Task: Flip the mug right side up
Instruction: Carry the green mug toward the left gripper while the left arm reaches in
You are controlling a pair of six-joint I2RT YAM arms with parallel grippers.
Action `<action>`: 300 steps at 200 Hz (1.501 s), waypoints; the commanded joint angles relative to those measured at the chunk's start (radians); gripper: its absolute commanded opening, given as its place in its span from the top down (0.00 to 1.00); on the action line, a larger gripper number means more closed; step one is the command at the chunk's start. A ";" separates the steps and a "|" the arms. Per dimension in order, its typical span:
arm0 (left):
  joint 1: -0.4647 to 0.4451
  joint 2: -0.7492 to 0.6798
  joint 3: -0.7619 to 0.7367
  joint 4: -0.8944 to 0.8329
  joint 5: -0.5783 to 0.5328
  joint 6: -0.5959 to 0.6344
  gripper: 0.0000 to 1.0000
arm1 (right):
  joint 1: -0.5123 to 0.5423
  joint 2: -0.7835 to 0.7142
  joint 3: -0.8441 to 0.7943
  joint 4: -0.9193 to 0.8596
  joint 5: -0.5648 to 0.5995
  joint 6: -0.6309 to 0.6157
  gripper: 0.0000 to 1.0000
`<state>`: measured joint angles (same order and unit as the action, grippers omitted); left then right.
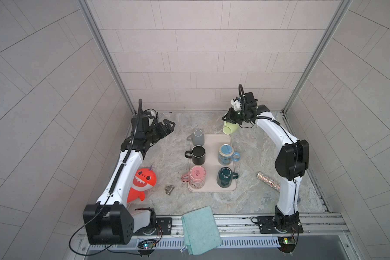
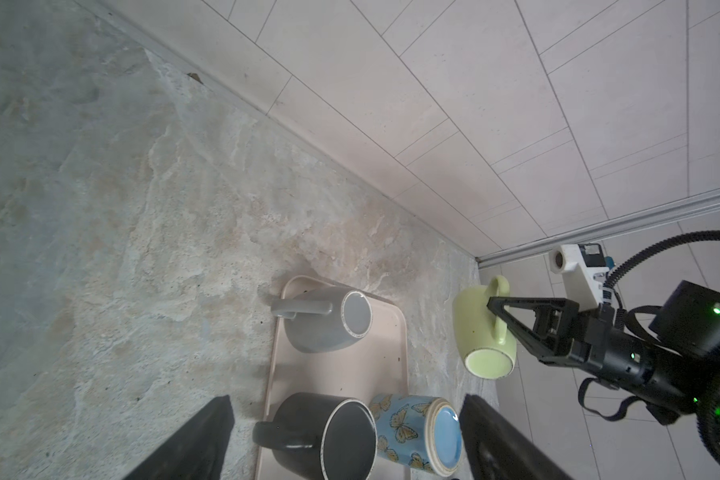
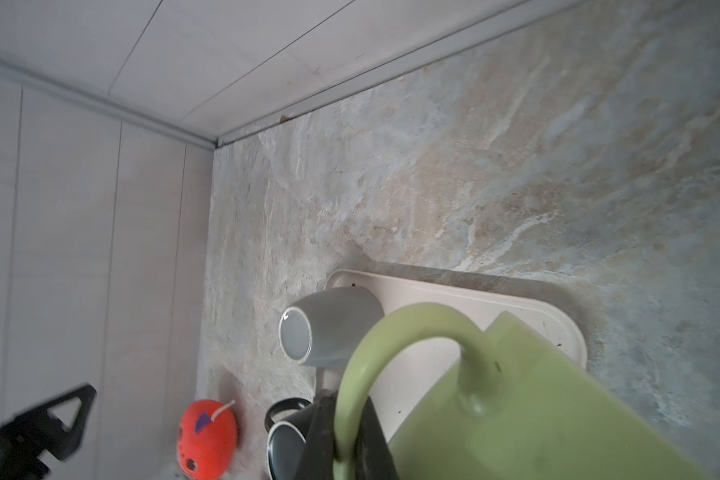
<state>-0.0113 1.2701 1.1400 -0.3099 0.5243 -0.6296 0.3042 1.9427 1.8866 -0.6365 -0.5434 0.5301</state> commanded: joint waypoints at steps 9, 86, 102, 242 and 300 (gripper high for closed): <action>-0.022 0.022 0.077 0.022 0.077 -0.005 0.10 | 0.119 -0.207 -0.158 0.130 0.161 -0.323 1.00; -0.198 -0.009 0.134 0.009 0.103 0.014 0.16 | 0.238 -0.482 -0.492 0.388 0.118 -0.530 1.00; -0.258 0.001 0.144 -0.003 0.100 0.028 0.17 | 0.271 -0.504 -0.503 0.365 0.161 -0.572 1.00; -0.459 0.099 0.224 -0.110 -0.017 0.100 0.27 | 0.410 -0.491 -0.480 0.303 0.291 -0.648 1.00; -0.478 0.123 0.232 -0.132 -0.023 0.100 0.32 | 0.420 -0.464 -0.448 0.303 0.272 -0.638 1.00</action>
<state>-0.4778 1.3895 1.3388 -0.4252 0.5060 -0.5426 0.7128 1.4864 1.3880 -0.3912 -0.2783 -0.0750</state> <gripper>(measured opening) 0.689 0.072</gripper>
